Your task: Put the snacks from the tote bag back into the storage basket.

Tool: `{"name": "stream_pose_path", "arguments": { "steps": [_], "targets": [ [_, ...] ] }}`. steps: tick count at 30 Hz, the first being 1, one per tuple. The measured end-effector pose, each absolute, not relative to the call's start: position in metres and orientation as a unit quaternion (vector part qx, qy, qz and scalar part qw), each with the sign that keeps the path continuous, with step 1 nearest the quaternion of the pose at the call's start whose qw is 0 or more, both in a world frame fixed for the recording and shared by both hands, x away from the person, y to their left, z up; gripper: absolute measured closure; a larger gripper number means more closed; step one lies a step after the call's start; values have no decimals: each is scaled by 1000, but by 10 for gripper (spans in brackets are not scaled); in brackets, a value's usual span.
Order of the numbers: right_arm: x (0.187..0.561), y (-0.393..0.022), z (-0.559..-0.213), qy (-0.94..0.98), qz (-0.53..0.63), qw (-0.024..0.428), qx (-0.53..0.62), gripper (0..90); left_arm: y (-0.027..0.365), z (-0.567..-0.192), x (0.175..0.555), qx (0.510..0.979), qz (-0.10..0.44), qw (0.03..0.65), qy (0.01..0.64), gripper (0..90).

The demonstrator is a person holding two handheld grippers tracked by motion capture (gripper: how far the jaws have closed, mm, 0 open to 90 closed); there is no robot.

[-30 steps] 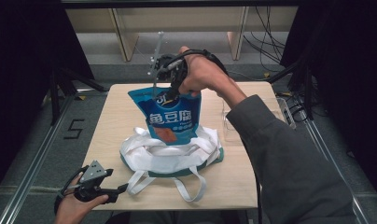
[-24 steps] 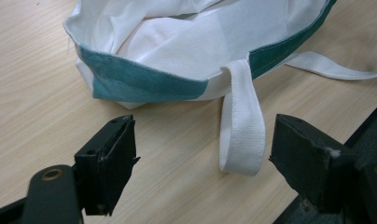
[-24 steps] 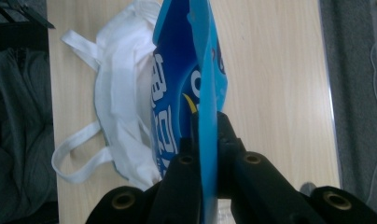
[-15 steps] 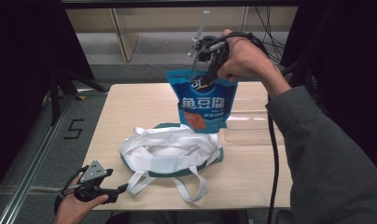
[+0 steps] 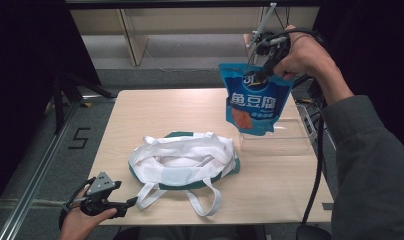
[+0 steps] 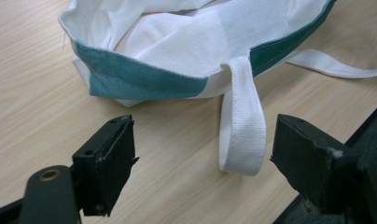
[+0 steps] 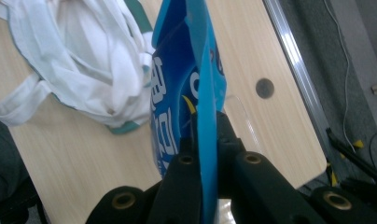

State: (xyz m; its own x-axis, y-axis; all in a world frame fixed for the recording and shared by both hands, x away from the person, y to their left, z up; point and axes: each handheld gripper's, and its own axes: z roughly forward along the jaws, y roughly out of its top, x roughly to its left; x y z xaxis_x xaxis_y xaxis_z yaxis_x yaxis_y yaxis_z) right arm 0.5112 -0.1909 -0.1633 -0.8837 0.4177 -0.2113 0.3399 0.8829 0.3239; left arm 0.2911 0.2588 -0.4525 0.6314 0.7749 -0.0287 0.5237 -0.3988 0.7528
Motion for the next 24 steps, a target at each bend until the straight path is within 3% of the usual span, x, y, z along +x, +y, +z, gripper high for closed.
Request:
{"name": "stream_pose_path", "arguments": {
  "steps": [24],
  "targets": [
    [542, -236, -184, 949, 140, 132, 252, 900, 259, -452, 291, 815, 166, 381, 403, 205]
  ]
}}
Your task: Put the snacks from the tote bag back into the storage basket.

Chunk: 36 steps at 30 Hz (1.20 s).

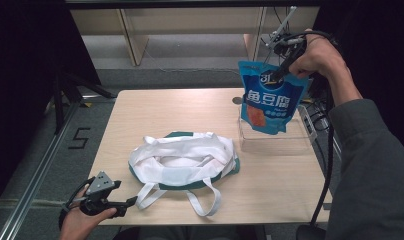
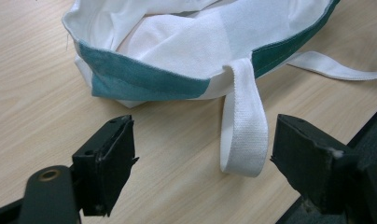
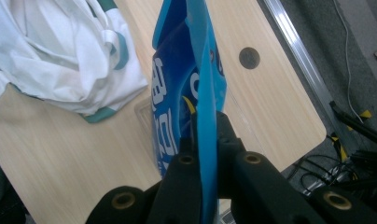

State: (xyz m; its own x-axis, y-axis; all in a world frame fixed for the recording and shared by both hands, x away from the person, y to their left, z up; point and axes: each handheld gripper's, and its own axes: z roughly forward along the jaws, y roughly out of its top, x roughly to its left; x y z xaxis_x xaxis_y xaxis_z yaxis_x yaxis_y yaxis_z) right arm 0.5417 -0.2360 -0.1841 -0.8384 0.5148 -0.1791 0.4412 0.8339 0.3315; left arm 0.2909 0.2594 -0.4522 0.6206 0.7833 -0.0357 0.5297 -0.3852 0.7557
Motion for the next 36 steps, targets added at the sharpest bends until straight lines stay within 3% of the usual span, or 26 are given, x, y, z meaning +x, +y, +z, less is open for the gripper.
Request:
{"name": "stream_pose_path", "arguments": {
  "steps": [36],
  "targets": [
    [563, -254, -237, 944, 160, 120, 264, 900, 258, -453, 291, 818, 163, 375, 405, 204]
  ]
}}
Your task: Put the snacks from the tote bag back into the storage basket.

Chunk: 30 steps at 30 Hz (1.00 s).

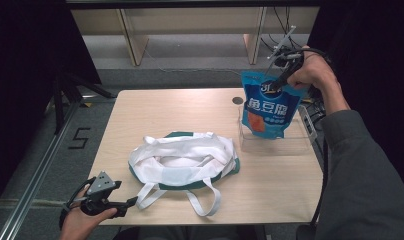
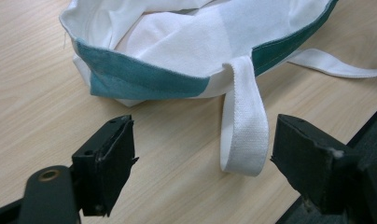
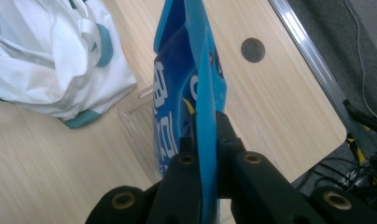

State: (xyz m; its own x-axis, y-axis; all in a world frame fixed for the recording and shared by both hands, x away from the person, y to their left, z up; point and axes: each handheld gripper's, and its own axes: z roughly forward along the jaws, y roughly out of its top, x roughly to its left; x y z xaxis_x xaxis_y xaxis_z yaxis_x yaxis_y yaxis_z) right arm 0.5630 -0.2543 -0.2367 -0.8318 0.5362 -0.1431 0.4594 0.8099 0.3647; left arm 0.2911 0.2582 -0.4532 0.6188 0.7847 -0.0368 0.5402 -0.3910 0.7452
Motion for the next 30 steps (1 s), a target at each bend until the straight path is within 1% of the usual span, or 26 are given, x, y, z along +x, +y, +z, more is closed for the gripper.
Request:
{"name": "stream_pose_path", "arguments": {
  "steps": [7, 10, 21, 24, 25, 26, 27, 29, 30],
  "targets": [
    [566, -258, -250, 947, 158, 112, 258, 900, 258, -454, 292, 818, 161, 377, 403, 204],
    [566, -260, -255, 947, 158, 111, 258, 900, 258, -454, 292, 824, 170, 369, 396, 204],
    [565, -266, -273, 947, 156, 98, 262, 900, 258, -454, 292, 827, 167, 362, 397, 204],
    [564, -269, -274, 945, 164, 101, 263, 900, 257, -455, 292, 824, 166, 360, 405, 204],
    [563, -271, -276, 944, 164, 100, 266, 900, 257, -455, 292, 825, 165, 361, 402, 204],
    [562, -273, -277, 942, 162, 106, 274, 900, 261, -453, 293, 840, 167, 347, 383, 204],
    [561, -275, -278, 941, 162, 110, 276, 900, 260, -453, 293, 838, 167, 349, 384, 204],
    [557, -279, -279, 933, 178, 119, 288, 869, 260, -453, 293, 839, 167, 348, 384, 204],
    [556, -281, -278, 929, 186, 127, 295, 859, 257, -455, 292, 826, 167, 363, 398, 204]
  ]
}}
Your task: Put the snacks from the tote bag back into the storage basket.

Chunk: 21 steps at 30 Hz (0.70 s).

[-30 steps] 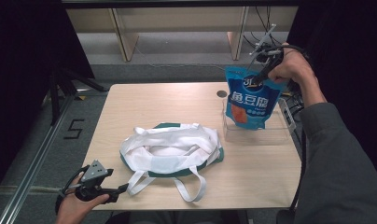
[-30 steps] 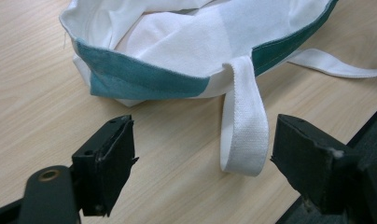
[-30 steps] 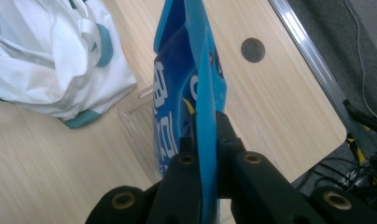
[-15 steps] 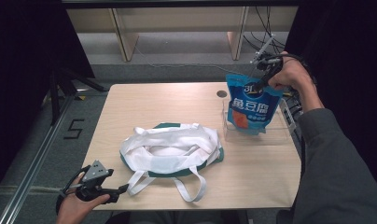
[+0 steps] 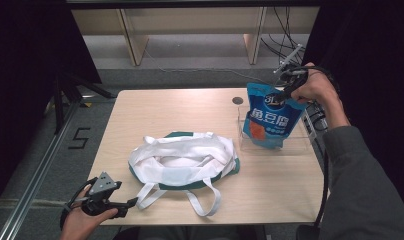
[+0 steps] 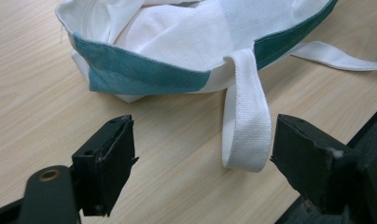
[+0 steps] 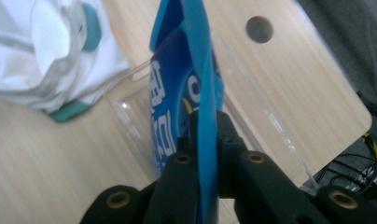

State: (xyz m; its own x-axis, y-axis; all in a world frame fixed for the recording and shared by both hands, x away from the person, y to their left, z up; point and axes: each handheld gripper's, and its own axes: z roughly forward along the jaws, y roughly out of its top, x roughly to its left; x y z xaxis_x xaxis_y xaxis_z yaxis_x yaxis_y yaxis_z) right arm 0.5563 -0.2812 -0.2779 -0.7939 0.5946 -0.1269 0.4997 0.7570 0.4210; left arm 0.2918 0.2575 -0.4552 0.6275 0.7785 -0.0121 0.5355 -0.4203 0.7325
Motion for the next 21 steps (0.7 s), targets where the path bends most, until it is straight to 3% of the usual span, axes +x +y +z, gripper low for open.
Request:
{"name": "stream_pose_path", "arguments": {
  "steps": [12, 21],
  "targets": [
    [524, -312, -272, 866, 286, 209, 354, 636, 257, -455, 291, 827, 163, 359, 401, 205],
    [490, -328, -283, 824, 335, 220, 400, 481, 257, -455, 292, 826, 165, 361, 400, 205]
  ]
}}
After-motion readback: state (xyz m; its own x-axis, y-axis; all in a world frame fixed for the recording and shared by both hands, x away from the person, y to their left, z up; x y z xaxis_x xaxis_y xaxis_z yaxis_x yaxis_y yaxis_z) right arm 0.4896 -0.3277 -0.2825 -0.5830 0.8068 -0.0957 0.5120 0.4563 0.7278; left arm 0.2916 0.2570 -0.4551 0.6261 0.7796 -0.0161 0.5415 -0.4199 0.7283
